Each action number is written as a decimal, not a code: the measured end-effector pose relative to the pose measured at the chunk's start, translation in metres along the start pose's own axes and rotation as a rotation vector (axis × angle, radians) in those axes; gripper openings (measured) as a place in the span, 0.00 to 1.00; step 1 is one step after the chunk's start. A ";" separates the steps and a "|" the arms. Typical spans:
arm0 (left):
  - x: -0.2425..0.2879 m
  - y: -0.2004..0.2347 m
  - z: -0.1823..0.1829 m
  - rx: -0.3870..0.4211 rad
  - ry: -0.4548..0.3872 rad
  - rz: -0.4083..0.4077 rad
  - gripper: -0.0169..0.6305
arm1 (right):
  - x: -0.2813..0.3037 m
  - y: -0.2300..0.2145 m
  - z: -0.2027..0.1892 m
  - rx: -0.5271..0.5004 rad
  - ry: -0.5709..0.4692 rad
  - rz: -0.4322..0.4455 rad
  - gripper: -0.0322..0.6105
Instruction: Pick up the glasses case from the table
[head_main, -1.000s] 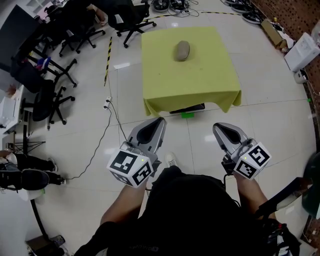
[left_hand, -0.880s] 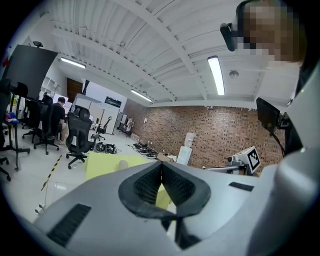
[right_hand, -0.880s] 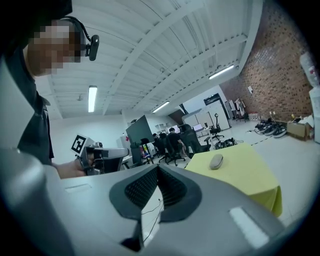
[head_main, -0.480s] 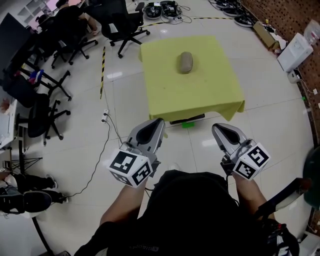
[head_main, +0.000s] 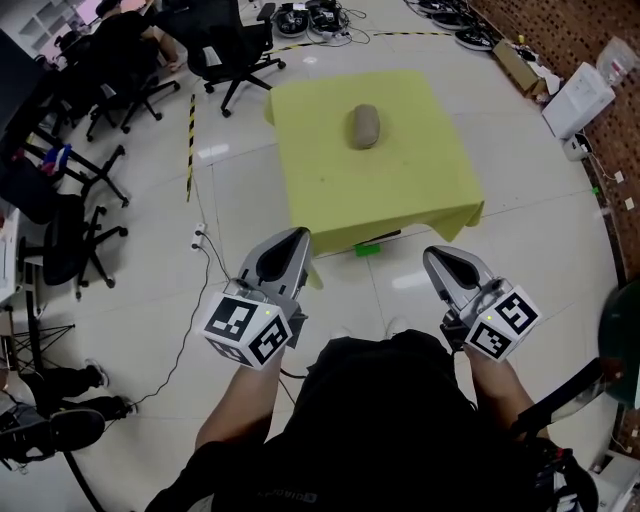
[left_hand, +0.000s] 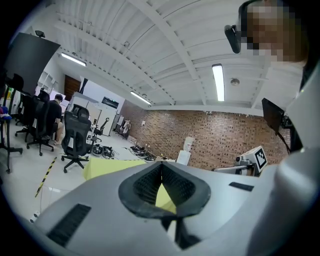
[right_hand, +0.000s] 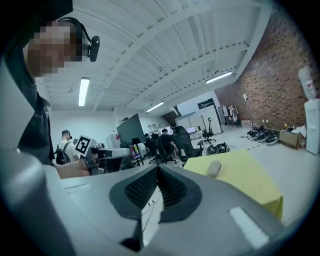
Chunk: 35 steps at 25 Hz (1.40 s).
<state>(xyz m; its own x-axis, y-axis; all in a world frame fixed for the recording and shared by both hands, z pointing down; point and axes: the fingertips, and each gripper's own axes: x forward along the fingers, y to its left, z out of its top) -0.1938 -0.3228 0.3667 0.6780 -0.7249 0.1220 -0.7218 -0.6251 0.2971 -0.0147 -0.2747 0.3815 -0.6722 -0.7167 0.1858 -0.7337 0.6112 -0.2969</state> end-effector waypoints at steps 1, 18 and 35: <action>0.001 0.000 0.000 0.000 0.001 -0.001 0.04 | -0.001 0.000 -0.001 0.001 0.001 -0.003 0.05; 0.057 -0.022 -0.010 0.008 0.035 -0.003 0.04 | -0.004 -0.054 0.004 0.021 0.007 0.031 0.05; 0.163 -0.023 -0.005 0.006 0.060 0.081 0.04 | 0.018 -0.169 0.033 0.062 0.005 0.106 0.05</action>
<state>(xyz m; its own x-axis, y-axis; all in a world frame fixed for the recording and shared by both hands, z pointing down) -0.0660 -0.4255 0.3847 0.6244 -0.7544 0.2023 -0.7752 -0.5669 0.2786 0.1006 -0.4024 0.4045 -0.7461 -0.6476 0.1548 -0.6512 0.6612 -0.3724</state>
